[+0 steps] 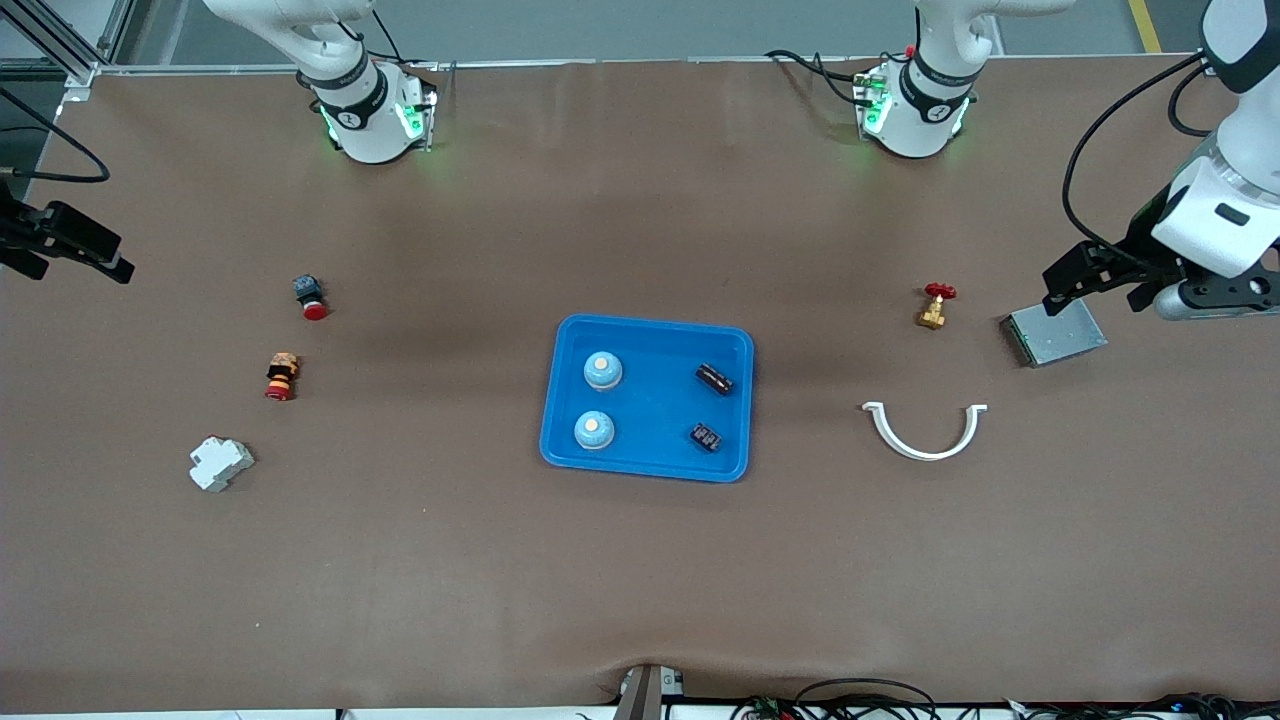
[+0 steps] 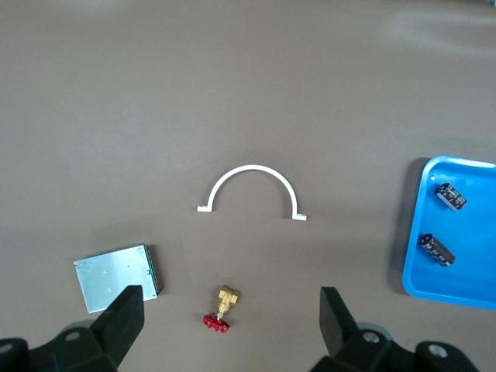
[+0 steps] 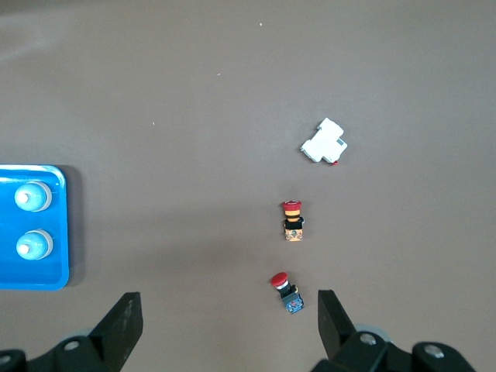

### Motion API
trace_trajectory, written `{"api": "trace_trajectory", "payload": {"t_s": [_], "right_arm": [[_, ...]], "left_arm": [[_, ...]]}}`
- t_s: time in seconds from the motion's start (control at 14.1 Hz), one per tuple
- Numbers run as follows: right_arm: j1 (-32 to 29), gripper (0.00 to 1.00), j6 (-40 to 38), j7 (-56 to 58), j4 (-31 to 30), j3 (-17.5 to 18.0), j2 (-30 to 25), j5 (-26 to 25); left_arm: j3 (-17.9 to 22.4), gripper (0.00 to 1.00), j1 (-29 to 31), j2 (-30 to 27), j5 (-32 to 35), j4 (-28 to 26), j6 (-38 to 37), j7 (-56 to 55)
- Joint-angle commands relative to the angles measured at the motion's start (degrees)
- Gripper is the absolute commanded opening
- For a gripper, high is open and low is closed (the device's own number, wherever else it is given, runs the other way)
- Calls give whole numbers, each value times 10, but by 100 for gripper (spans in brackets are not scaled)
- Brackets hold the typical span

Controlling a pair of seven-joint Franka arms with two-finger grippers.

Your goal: Place electrolytic capacitor and blue bell in tray

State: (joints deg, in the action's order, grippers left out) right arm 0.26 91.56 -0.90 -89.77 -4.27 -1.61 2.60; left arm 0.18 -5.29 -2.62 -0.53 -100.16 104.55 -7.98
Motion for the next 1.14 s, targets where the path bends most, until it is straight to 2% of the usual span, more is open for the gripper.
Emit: {"api": "trace_trajectory", "payload": {"t_s": [0.0, 0.21, 0.5, 1.06], "right_arm": [[5, 100, -2, -1, 18, -5, 4, -1], [7, 100, 12, 0, 17, -2, 3, -11], [13, 100, 11, 6, 17, 1, 3, -46], [15, 100, -25, 12, 16, 2, -1, -40]], "left_arm": [[-3, 100, 4, 0, 17, 20, 3, -3], [-2, 100, -1, 6, 48, 34, -22, 32], [0, 100, 2, 23, 8, 44, -23, 32], [-1, 100, 1, 31, 9, 48, -27, 34]]}}
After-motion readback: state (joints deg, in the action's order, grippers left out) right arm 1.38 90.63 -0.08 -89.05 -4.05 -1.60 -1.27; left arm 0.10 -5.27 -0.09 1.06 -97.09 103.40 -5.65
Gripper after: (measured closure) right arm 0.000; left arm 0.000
